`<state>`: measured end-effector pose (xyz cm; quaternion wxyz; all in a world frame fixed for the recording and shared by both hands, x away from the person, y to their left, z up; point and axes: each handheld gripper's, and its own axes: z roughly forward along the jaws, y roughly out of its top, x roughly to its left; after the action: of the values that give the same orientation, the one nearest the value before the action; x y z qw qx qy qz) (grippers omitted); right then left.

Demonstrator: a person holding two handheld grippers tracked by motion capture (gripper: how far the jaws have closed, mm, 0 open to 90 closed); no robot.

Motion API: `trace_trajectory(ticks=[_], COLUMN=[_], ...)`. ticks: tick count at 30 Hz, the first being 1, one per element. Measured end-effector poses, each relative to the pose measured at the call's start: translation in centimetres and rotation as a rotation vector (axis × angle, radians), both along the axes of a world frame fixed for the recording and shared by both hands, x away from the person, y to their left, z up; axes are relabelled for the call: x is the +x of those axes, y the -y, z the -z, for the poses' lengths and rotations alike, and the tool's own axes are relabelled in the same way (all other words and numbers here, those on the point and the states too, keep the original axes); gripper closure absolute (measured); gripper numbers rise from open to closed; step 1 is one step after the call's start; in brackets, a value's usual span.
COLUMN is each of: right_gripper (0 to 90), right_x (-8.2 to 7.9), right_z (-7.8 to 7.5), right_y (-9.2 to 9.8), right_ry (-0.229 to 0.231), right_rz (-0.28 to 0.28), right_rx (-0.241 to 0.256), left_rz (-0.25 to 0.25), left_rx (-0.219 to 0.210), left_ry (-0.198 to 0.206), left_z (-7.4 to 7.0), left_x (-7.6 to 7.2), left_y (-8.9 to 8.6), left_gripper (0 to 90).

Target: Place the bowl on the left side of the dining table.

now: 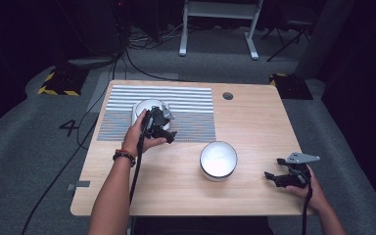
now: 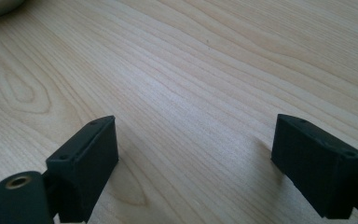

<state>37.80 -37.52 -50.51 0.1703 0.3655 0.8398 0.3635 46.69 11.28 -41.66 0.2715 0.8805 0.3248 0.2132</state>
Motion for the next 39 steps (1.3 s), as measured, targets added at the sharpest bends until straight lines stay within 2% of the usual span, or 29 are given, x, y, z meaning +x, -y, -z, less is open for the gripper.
trace_trajectory(ticks=[2,4,7,9,11,12,14,15,18,19,20,24,25,26,27,28,31,33,35,36,37,39], right_gripper=[14.6,14.7,14.7,14.6,14.7,14.7,14.7,14.7,14.6,14.6,14.7,14.7,14.6,14.7,14.7,14.7,14.6,14.7,14.6,14.7,14.7,14.6], right_x=[0.0,0.0,0.0,0.0,0.0,0.0,0.0,0.0,0.0,0.0,0.0,0.0,0.0,0.0,0.0,0.0,0.0,0.0,0.0,0.0,0.0,0.0], right_z=[0.0,0.0,0.0,0.0,0.0,0.0,0.0,0.0,0.0,0.0,0.0,0.0,0.0,0.0,0.0,0.0,0.0,0.0,0.0,0.0,0.0,0.0], right_y=[0.0,0.0,0.0,0.0,0.0,0.0,0.0,0.0,0.0,0.0,0.0,0.0,0.0,0.0,0.0,0.0,0.0,0.0,0.0,0.0,0.0,0.0], right_ry=[-0.003,-0.003,0.000,-0.002,-0.001,-0.002,-0.002,-0.002,-0.003,-0.002,0.000,-0.003,-0.003,-0.002,-0.003,-0.002,-0.002,0.001,-0.001,0.000,0.000,-0.003], right_rz=[0.003,0.003,0.000,0.001,0.001,0.002,0.002,0.001,0.003,0.001,-0.001,0.002,0.003,0.002,0.003,0.002,0.002,-0.001,0.001,0.000,0.000,0.002], right_rx=[0.002,0.002,0.000,0.001,0.001,0.001,0.002,0.001,0.002,0.001,-0.001,0.001,0.002,0.001,0.002,0.001,0.001,0.000,0.001,0.000,0.000,0.001], left_rz=[0.015,0.018,0.029,0.043,0.053,0.066,0.061,0.079,0.084,0.099,0.092,0.099,0.100,0.119,0.115,0.119,0.128,0.113,0.128,0.136,0.122,0.127], left_rx=[-0.004,-0.002,0.003,0.028,0.018,0.034,0.034,0.044,0.054,0.055,0.047,0.063,0.073,0.101,0.087,0.098,0.089,0.093,0.098,0.112,0.098,0.118], left_ry=[-0.001,0.017,0.004,0.020,0.022,0.025,0.035,0.031,0.023,0.034,0.046,0.036,0.026,0.013,0.033,0.027,0.024,0.018,0.016,0.027,0.021,0.022], left_z=[-0.1,-0.2,-0.1,-0.2,-0.3,-0.4,-0.3,-0.4,-0.4,-0.4,-0.3,-0.2,-0.2,-0.3,-0.1,-0.1,0.0,0.2,0.3,0.3,0.5,0.6], left_x=[-0.2,-0.7,-1.1,-1.4,-1.8,-2.1,-2.3,-2.6,-2.9,-2.9,-3.2,-3.5,-3.7,-3.8,-3.9,-4.0,-4.3,-4.6,-4.8,-4.8,-5.0,-5.1], left_y=[0.0,0.2,0.4,0.5,0.6,0.7,0.8,0.9,1.0,1.1,1.2,1.3,1.3,1.2,1.3,1.2,1.1,1.2,1.0,1.0,1.0,0.9], left_gripper=[16.3,16.3,16.4,16.4,16.3,16.4,16.4,16.4,16.4,16.4,16.4,16.4,16.4,16.4,16.4,16.4,16.4,16.4,16.4,16.4,16.4,16.4])
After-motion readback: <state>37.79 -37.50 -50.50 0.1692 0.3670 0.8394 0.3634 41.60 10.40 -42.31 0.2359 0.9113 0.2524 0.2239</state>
